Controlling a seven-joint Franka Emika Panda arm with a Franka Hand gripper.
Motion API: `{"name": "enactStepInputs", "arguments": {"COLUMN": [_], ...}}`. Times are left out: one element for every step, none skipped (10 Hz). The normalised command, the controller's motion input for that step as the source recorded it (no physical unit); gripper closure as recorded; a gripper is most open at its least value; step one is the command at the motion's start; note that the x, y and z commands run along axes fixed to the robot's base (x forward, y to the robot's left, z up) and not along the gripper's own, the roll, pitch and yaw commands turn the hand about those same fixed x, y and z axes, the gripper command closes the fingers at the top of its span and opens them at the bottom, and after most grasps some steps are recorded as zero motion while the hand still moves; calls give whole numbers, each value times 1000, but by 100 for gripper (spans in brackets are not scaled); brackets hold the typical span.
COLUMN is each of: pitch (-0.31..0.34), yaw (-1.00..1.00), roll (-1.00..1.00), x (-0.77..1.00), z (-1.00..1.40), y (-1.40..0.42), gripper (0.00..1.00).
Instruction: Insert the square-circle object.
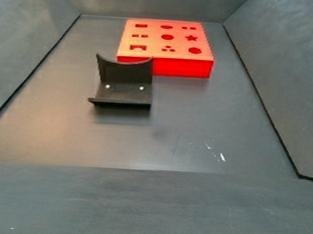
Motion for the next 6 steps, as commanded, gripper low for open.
{"name": "enactStepInputs", "arguments": {"pitch": [0, 0, 3, 0, -16, -99], "yaw": [0, 0, 29, 94, 123, 74], "roll": [0, 263, 290, 247, 99, 33], "x": [69, 117, 120, 9, 0, 0], "z": [-91, -374, -394, -560, -706, -897], "y": [-120, -717, -783, -777, -586, -457], "gripper": [100, 100, 100, 100, 100, 100]}}
